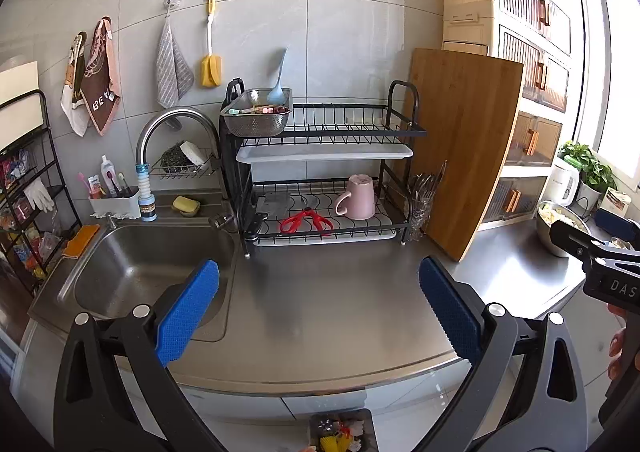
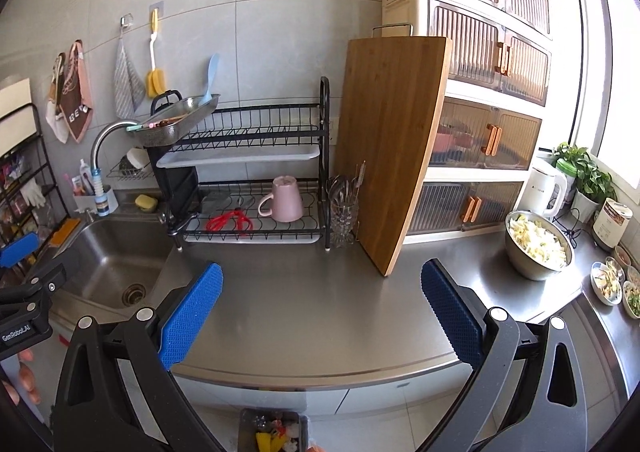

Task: Collect trash

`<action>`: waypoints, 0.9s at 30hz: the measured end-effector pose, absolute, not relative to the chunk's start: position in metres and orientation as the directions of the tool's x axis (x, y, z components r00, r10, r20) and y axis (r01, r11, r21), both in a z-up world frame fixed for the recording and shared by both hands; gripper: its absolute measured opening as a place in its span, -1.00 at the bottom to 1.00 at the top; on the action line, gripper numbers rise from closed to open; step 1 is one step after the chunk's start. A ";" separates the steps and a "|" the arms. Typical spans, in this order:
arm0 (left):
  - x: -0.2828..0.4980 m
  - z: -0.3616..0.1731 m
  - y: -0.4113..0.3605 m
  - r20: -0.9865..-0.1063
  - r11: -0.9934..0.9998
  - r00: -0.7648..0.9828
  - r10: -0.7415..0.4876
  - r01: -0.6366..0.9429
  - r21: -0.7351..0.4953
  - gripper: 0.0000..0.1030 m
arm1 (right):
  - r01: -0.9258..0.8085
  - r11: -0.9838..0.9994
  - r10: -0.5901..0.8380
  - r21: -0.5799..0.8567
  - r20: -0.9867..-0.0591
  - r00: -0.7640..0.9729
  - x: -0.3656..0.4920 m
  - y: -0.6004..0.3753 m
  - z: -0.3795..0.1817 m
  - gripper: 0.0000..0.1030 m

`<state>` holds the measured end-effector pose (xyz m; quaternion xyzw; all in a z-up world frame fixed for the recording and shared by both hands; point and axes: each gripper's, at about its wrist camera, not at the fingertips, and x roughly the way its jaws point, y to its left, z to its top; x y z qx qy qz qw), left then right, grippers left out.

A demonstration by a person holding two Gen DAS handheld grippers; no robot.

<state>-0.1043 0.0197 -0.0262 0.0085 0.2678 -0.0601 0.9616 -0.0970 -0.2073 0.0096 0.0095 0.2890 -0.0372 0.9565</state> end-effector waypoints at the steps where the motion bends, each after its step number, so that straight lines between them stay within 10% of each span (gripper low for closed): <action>1: -0.104 -0.027 0.020 -0.518 0.993 0.849 -0.111 0.119 -0.017 0.85 | 0.076 0.997 -0.065 -0.003 -0.552 0.831 -0.097 -0.207 0.010 0.94; 27: -0.103 -0.028 0.017 -0.526 0.992 0.844 -0.104 0.122 0.000 0.85 | 0.083 0.997 -0.074 -0.010 -0.564 0.822 -0.095 -0.210 0.009 0.94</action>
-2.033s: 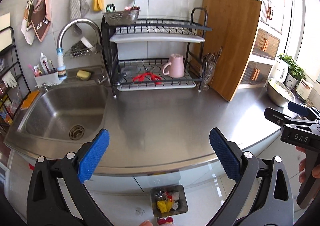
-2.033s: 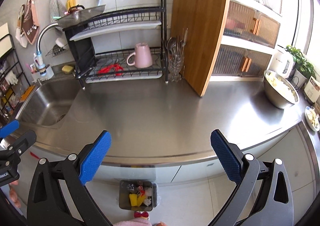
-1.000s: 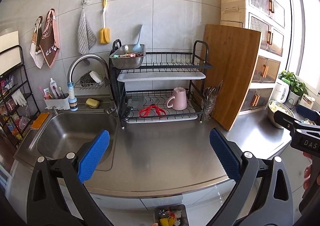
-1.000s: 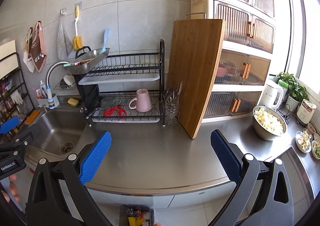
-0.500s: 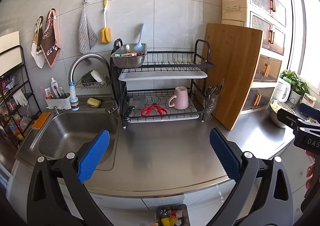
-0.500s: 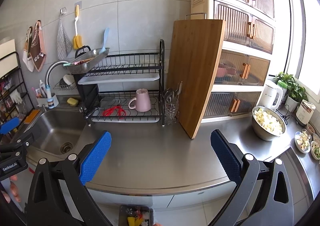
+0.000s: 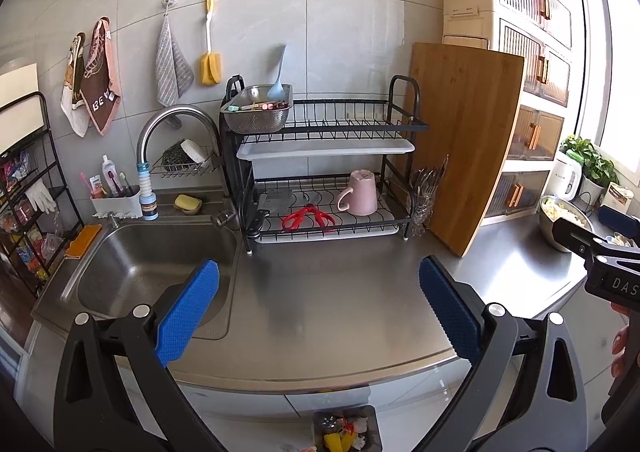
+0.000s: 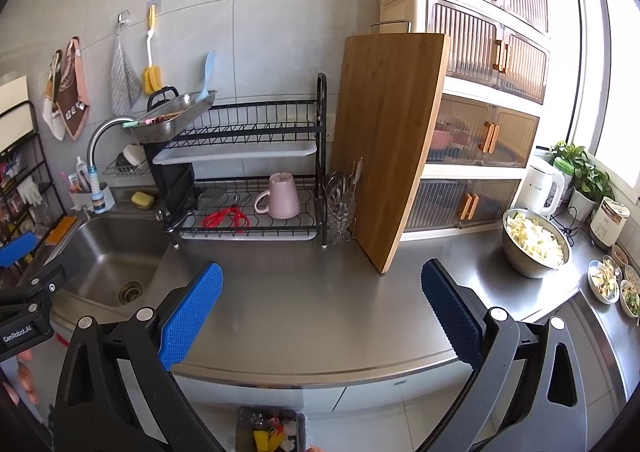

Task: Collect trash

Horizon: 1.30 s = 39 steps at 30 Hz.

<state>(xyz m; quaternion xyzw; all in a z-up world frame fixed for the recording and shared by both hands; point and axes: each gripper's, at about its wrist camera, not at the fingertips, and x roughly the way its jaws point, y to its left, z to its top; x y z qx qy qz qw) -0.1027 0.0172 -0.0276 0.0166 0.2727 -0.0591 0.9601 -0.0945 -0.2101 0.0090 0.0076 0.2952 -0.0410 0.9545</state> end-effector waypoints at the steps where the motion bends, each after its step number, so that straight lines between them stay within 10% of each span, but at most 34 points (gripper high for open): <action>1: -0.103 -0.027 0.017 -0.525 0.993 0.845 -0.104 0.122 0.001 0.85 | 0.083 0.996 -0.074 -0.009 -0.563 0.823 -0.095 -0.210 0.009 0.94; 39: -0.099 -0.027 0.014 -0.527 0.992 0.844 -0.097 0.123 0.014 0.85 | 0.079 0.997 -0.056 0.014 -0.575 0.816 -0.091 -0.213 0.006 0.94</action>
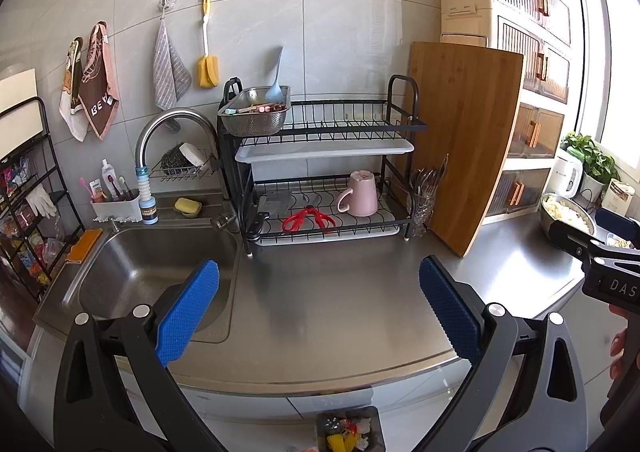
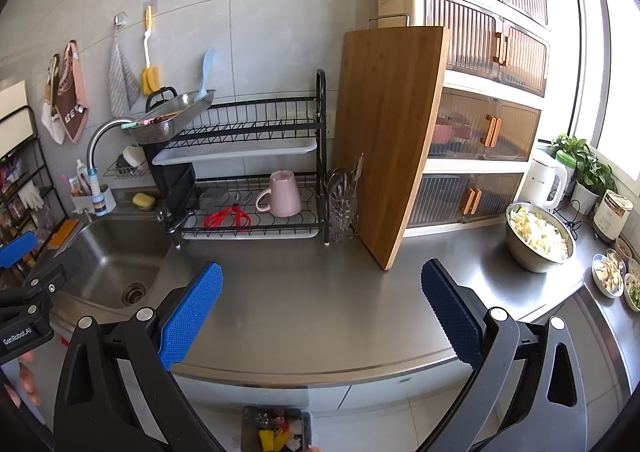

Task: Collect trash

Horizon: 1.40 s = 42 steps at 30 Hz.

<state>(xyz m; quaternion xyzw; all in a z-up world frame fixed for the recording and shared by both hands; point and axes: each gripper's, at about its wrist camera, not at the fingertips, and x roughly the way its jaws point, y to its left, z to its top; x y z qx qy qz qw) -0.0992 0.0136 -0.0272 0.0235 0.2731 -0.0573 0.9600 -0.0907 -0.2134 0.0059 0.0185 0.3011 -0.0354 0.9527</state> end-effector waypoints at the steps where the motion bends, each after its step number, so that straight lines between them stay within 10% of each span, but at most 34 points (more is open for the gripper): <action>1: -0.099 -0.027 0.013 -0.528 0.992 0.844 -0.098 0.124 0.014 0.85 | 0.078 0.997 -0.054 0.016 -0.575 0.816 -0.091 -0.214 0.006 0.94; 42: -0.089 -0.033 0.022 -0.542 0.993 0.835 -0.099 0.120 0.004 0.85 | 0.090 0.996 -0.059 0.023 -0.588 0.807 -0.083 -0.208 -0.002 0.94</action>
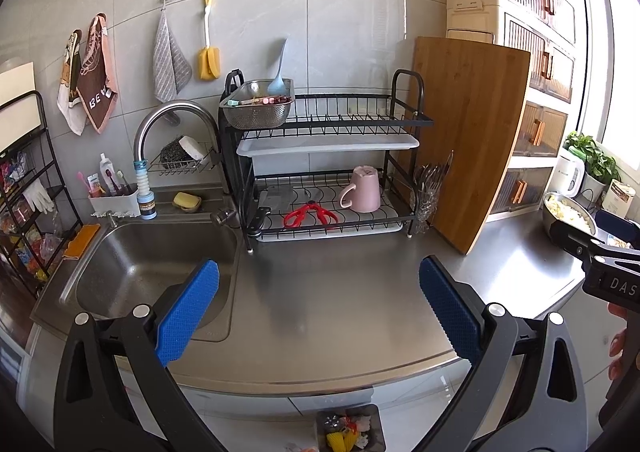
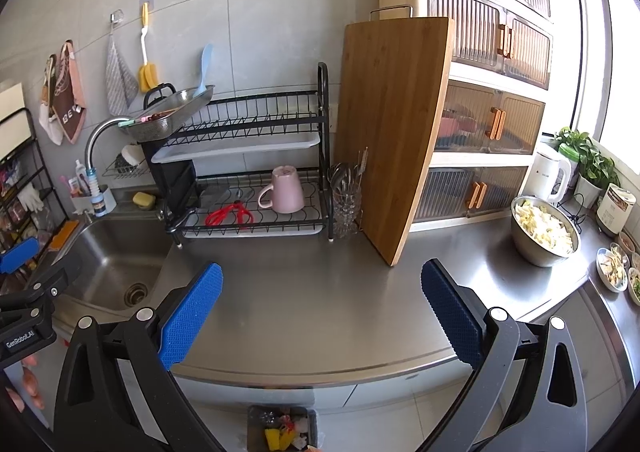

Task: Collect trash

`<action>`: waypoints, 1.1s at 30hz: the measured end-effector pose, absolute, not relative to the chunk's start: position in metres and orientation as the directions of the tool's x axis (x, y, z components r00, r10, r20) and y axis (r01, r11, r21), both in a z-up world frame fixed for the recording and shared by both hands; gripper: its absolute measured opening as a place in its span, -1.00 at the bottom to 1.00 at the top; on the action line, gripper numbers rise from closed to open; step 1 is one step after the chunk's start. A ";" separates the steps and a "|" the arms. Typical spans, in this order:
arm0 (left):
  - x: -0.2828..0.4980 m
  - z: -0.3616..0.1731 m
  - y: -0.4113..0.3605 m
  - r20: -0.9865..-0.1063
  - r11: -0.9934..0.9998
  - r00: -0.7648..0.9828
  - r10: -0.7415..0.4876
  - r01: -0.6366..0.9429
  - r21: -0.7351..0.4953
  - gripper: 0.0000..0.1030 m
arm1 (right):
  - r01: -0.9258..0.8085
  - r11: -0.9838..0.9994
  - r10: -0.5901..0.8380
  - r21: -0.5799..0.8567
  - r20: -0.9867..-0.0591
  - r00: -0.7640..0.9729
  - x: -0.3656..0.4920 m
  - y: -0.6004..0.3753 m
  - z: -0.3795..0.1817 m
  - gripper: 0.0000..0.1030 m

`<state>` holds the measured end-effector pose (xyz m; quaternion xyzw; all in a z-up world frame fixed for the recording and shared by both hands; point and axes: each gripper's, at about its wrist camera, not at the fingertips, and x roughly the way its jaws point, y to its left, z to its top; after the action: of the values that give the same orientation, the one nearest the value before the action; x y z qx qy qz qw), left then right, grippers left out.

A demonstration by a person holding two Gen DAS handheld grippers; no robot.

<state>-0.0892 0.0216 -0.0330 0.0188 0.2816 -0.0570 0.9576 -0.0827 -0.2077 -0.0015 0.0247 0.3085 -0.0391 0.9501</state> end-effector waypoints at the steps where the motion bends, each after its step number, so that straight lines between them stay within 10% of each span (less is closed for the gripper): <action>1: -0.089 -0.033 0.022 -0.542 0.993 0.835 -0.097 0.118 0.005 0.85 | 0.090 0.996 -0.060 0.021 -0.588 0.807 -0.082 -0.207 -0.002 0.94; 33: -0.079 -0.037 0.030 -0.533 0.994 0.839 -0.107 0.098 -0.045 0.85 | 0.111 0.993 -0.073 0.024 -0.617 0.784 -0.071 -0.206 -0.011 0.94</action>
<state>-0.0787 0.0302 -0.0373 -0.0080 0.2783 -0.0534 0.9590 -0.0714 -0.2063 -0.0109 0.0293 0.3252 -0.0489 0.9439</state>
